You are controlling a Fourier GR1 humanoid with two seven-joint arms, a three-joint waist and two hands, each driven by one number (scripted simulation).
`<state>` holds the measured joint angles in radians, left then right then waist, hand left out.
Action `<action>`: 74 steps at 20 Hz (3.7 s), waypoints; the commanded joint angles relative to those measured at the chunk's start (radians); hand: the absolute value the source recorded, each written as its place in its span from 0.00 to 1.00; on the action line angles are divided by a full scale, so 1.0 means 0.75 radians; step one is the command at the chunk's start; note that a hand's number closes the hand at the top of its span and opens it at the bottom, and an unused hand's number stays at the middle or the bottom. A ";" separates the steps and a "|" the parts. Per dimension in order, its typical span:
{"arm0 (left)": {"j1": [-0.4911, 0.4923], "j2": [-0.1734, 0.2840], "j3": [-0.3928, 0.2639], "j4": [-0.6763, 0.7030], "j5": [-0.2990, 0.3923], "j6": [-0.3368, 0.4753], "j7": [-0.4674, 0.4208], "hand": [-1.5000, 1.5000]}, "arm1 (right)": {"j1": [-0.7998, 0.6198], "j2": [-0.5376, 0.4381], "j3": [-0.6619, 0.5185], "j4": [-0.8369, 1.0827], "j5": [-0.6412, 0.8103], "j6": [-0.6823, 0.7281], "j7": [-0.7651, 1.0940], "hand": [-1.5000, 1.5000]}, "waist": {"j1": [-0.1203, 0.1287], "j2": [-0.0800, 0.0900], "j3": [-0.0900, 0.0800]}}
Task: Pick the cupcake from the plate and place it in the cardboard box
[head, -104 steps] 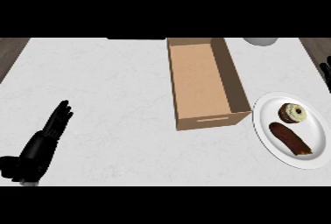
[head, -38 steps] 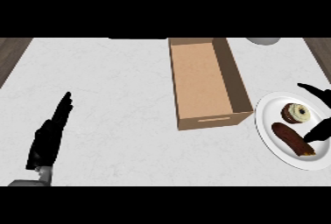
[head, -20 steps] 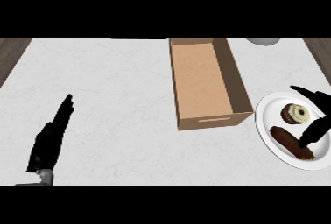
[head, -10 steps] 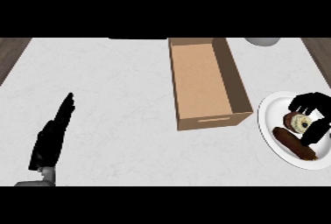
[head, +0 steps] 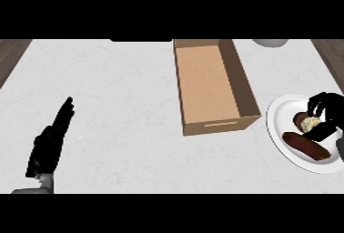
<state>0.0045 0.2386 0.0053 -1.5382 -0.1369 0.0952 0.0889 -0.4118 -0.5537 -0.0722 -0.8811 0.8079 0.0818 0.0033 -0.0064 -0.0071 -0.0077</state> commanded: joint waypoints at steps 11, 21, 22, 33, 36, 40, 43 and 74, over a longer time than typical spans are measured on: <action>0.072 0.022 0.044 0.019 0.014 -0.021 -0.046 0.50 | 0.454 0.295 0.209 -1.011 0.363 -0.068 1.038 1.00 | -0.043 -0.009 0.005; 0.019 -0.028 -0.015 -0.038 -0.034 0.007 0.024 0.50 | 0.289 0.423 0.249 -1.535 0.196 -0.114 0.962 1.00 | 0.006 0.004 0.010; 0.035 -0.030 -0.014 -0.089 -0.026 0.005 0.045 0.50 | 0.272 0.406 0.256 -1.616 0.170 -0.035 0.990 1.00 | 0.007 0.002 0.010; -0.012 -0.090 -0.028 0.028 -0.102 0.032 -0.025 0.50 | -0.351 0.540 0.202 -1.216 0.205 0.081 1.153 1.00 | 0.019 0.011 0.009; 0.000 -0.040 0.009 -0.005 -0.044 -0.043 0.002 0.50 | -0.507 0.573 0.185 -0.943 0.245 0.009 1.129 1.00 | 0.030 0.012 0.009; -0.002 -0.040 0.014 -0.062 -0.070 -0.024 0.048 0.50 | -0.560 0.540 0.064 -0.642 0.191 -0.121 0.954 1.00 | 0.032 0.014 0.010; -0.112 -0.002 0.082 0.091 -0.025 -0.071 -0.011 0.50 | -0.703 0.586 0.059 -0.449 0.180 -0.114 0.966 1.00 | 0.030 0.017 0.010; 0.026 -0.060 0.033 -0.042 -0.073 -0.060 -0.005 0.50 | -0.794 0.607 -0.567 0.212 -0.359 -1.048 0.119 0.00 | 0.019 0.011 0.013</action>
<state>-0.0127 0.1975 0.0359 -1.5474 -0.1833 0.0446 0.0890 -1.0750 -0.0928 -0.4269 -0.6309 0.6562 -0.6830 0.2103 0.0226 0.0080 0.0014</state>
